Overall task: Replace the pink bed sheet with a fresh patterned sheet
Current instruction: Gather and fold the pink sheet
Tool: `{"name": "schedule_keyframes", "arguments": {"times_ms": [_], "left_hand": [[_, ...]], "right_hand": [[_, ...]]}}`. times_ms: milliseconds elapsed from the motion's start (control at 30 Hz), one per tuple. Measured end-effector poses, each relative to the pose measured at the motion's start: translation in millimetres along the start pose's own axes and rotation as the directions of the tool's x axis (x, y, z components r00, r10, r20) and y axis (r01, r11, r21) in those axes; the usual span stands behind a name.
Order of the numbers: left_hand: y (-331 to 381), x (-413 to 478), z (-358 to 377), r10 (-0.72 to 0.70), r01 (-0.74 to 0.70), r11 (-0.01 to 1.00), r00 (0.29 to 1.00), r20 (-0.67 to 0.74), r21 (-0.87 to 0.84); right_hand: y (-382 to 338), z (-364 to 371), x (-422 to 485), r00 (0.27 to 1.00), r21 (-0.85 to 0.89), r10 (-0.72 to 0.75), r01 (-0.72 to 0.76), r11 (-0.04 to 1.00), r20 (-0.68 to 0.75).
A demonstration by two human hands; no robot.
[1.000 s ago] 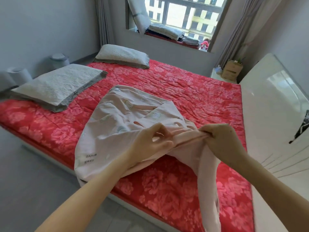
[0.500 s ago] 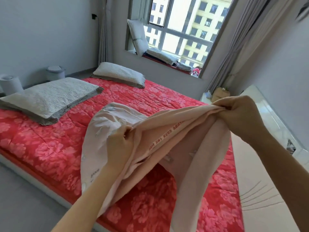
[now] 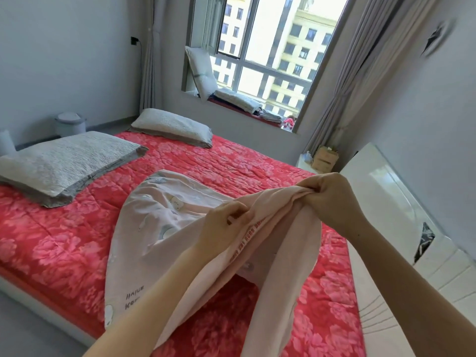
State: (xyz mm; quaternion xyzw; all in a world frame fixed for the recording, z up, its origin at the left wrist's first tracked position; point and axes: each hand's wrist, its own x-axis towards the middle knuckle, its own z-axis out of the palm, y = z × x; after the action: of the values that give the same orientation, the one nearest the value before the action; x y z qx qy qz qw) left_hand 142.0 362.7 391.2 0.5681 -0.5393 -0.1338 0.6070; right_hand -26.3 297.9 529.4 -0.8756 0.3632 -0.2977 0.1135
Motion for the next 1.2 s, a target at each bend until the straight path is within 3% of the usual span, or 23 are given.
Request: {"name": "schedule_keyframes", "arguments": {"times_ms": [67, 200, 367, 500, 667, 767, 900, 1000, 1067, 1133, 1200], "left_hand": [[-2, -4, 4, 0.026, -0.030, 0.990, 0.999, 0.029, 0.135], [-4, -10, 14, 0.291, -0.240, 0.872, 0.955, -0.057, 0.428], [13, -1, 19, 0.390, -0.267, 0.808, 0.910, -0.138, 0.525], [32, 12, 24, 0.473, -0.340, 0.718, 0.878, -0.067, 0.607], [39, 17, 8, 0.472, -0.347, 0.709, 0.881, -0.046, 0.614], [14, 3, -18, 0.395, -0.244, 0.722, 0.913, -0.097, 0.648], [-60, -30, -76, 0.132, 0.021, 0.750, 0.975, -0.180, 0.662], [-84, -51, -133, 0.035, 0.153, 0.754, 0.962, -0.272, 0.639], [-89, -53, -157, 0.000, 0.254, 0.700, 0.934, -0.356, 0.667], [-87, -53, -153, -0.065, 0.370, 0.643, 0.899, -0.433, 0.671], [-82, -59, -115, -0.132, 0.370, 0.707, 0.906, -0.402, 0.603]], "right_hand": [[1, -1, -2, 1.000, 0.003, -0.002, 0.002, 1.000, 0.002], [-1, 1, -5, 1.000, 0.029, 0.006, -0.006, 1.000, 0.010], [-1, 6, -10, 0.999, 0.035, 0.002, -0.004, 0.999, 0.047], [3, 11, -13, 0.997, 0.026, 0.016, -0.018, 0.999, 0.074], [7, 12, -15, 0.989, 0.023, 0.046, -0.050, 0.998, 0.140], [12, 11, -15, 0.988, 0.035, 0.069, -0.074, 0.997, 0.139], [22, 10, -12, 0.992, 0.031, 0.085, -0.089, 0.996, 0.098], [25, 9, -9, 0.991, 0.042, 0.098, -0.102, 0.994, 0.093], [23, 11, -6, 0.991, 0.043, 0.093, -0.098, 0.994, 0.101], [21, 19, -3, 0.991, 0.076, 0.104, -0.111, 0.991, 0.089], [22, 20, 0, 0.989, 0.119, 0.137, -0.144, 0.982, 0.062]]}}
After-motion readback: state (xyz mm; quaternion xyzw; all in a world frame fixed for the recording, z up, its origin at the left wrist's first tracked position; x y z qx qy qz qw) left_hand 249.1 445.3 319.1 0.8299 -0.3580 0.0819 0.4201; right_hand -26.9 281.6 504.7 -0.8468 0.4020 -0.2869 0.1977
